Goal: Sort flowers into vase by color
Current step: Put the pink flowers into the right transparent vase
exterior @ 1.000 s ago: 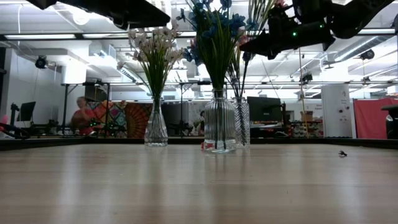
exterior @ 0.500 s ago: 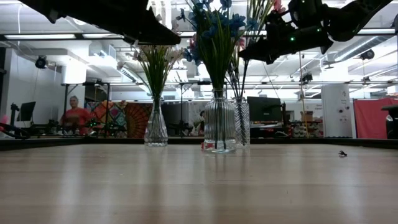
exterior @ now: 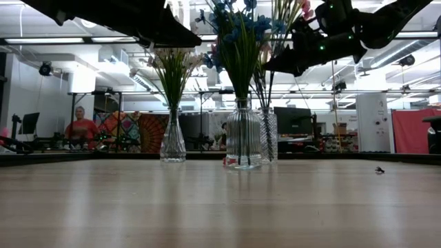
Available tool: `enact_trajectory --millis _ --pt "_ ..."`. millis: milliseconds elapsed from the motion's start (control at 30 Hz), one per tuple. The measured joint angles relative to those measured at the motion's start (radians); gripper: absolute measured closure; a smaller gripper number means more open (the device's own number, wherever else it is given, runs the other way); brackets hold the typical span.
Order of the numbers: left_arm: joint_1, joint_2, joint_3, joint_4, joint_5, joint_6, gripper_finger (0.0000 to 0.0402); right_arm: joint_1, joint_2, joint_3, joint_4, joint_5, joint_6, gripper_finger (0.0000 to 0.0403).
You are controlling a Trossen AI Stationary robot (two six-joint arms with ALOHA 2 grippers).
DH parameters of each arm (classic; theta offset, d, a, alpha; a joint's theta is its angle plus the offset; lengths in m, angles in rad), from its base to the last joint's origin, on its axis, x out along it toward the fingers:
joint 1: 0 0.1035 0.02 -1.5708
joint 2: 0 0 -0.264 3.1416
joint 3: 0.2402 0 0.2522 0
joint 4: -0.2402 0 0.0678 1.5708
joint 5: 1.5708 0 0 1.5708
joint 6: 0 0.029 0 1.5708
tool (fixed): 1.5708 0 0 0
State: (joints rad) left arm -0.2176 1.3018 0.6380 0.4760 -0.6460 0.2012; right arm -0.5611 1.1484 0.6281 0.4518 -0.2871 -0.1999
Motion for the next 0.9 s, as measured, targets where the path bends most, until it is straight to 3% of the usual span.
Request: enact_trajectory --millis 200,633,900 --pt "0.004 0.0 0.0 0.002 0.0 -0.001 0.021 0.0 -0.001 0.006 -0.001 0.0 0.028 0.038" --pt "0.009 0.0 -0.003 0.003 0.0 -0.001 0.021 0.0 -0.047 0.006 -0.025 0.0 0.071 0.0258" --pt "0.016 0.0 -0.004 0.003 0.0 -0.001 0.021 0.0 -0.131 0.006 -0.051 0.001 0.095 0.0246"
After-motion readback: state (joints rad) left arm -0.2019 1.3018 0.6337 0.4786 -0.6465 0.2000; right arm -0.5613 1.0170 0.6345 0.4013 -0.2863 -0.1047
